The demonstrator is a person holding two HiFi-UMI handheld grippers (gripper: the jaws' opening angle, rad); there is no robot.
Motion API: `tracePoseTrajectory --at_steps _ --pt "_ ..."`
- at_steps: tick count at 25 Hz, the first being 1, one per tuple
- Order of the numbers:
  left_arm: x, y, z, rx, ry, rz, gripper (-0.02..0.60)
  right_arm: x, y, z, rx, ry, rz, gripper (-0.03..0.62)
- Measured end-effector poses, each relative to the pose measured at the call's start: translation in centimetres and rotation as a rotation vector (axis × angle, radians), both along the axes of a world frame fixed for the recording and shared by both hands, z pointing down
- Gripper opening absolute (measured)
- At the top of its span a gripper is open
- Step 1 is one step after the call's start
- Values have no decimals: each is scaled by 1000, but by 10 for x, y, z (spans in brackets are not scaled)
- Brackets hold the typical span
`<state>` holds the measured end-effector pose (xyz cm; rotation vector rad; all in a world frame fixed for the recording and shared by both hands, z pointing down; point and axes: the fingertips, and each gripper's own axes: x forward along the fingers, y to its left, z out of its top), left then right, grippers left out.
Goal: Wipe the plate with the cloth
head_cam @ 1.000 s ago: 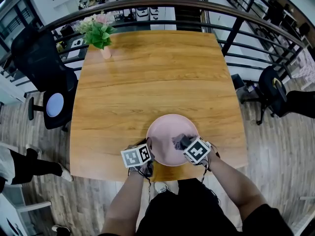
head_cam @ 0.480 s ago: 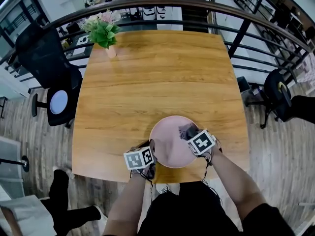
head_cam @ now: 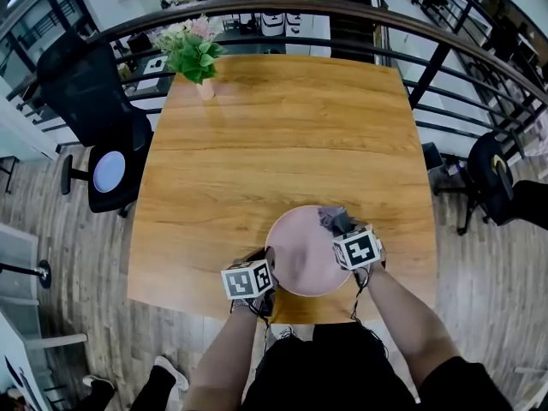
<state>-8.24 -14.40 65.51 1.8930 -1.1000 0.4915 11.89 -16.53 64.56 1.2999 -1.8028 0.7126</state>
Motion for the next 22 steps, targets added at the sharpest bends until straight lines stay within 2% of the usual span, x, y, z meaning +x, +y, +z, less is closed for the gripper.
tracePoseTrajectory --at_steps 6,10,12,14,19,22 --pt "-2 -1 -3 9 7 -1 35 2 -8 -20 65 -72 26 74" --pt "-3 1 -9 54 48 -1 45 2 -12 -51 178 -186 25 73" --pt "-13 0 -18 119 51 -15 104 2 -12 -72 253 -222 11 74" --pt "-27 -2 -33 209 23 -19 121 2 -10 -94 327 -233 -9 74" --pt "-57 -6 -103 457 -55 -1 115 -6 3 -144 472 -244 -32 74" --pt "-72 -6 -158 607 -94 -7 75 -16 10 -171 523 -258 -34 74"
